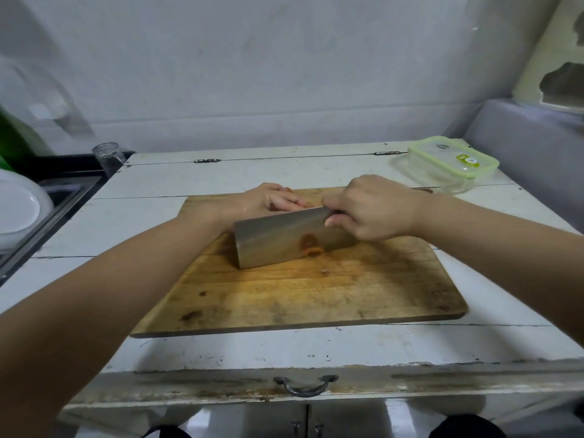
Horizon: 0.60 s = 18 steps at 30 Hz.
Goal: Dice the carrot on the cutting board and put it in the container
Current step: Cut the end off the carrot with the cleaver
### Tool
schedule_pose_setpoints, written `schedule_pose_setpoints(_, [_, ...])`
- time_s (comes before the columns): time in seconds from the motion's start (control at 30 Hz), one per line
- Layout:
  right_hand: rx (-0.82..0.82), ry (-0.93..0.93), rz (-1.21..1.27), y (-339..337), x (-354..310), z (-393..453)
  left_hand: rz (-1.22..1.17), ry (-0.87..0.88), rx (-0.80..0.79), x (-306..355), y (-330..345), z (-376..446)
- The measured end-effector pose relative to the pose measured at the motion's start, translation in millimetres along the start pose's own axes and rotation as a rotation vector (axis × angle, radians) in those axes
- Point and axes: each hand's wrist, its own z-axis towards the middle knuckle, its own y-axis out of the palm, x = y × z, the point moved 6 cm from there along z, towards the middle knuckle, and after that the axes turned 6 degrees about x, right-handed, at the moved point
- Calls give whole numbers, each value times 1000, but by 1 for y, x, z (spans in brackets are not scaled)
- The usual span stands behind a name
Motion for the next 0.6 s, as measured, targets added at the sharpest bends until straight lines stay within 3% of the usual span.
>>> schedule_pose_setpoints(0.07, [3,-18,-3,6,-6,3,-17,45,6,8,-2,-1])
schedule_pose_setpoints(0.3, [58,24,90,6,1,-2,-230,-68,28,8,-3,-9])
schedule_pose_setpoints(0.37, [131,152,197,4,15,-17,-385,-173,53,4,-5,-16])
schedule_pose_setpoints(0.5, [305,456,314,-1,53,-47,-13,-117,33,6,-9,-29])
schedule_pose_setpoints(0.6, [354,659,289,-2,73,-58,-94,-145,23,20,-5,-32])
